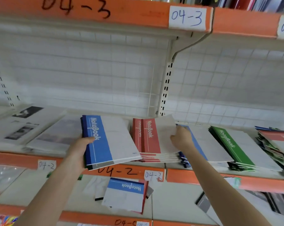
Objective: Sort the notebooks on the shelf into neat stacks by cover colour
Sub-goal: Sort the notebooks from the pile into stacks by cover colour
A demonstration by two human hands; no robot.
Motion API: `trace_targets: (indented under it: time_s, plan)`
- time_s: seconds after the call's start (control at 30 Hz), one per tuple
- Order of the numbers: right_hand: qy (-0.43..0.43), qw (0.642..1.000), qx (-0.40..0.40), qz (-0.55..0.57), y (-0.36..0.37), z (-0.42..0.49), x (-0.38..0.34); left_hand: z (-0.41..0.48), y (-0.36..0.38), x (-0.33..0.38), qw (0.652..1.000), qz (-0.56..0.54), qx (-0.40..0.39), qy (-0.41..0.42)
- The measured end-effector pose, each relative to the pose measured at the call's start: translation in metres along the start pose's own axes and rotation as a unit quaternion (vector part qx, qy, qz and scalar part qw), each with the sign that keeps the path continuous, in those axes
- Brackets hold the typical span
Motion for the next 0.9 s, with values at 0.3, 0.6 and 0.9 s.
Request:
trace_targets:
  time_s: [0.3,0.6,0.9]
  plan:
    - [-0.005,0.999,0.025,-0.028,0.02,-0.026,-0.034,0.007,-0.016,0.014,0.996,0.059,-0.062,0.034]
    - [0.033,0.986,-0.102,0.128,0.023,-0.084,-0.073,0.004,0.034,0.004,0.986,0.062,-0.144,0.056]
    - [0.119,0.971,0.033,0.203,-0.02,-0.07,0.007,-0.001,0.094,-0.009,0.977,0.089,-0.179,0.077]
Point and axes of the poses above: each hand's wrist, its own z-axis towards the middle knuckle, its own y-axis out of the palm, x = y × z, the point moved 6 cm from there along z, towards the middle knuckle, and after that the axes turned 2 degrees about -x, right-handed, at the moved point
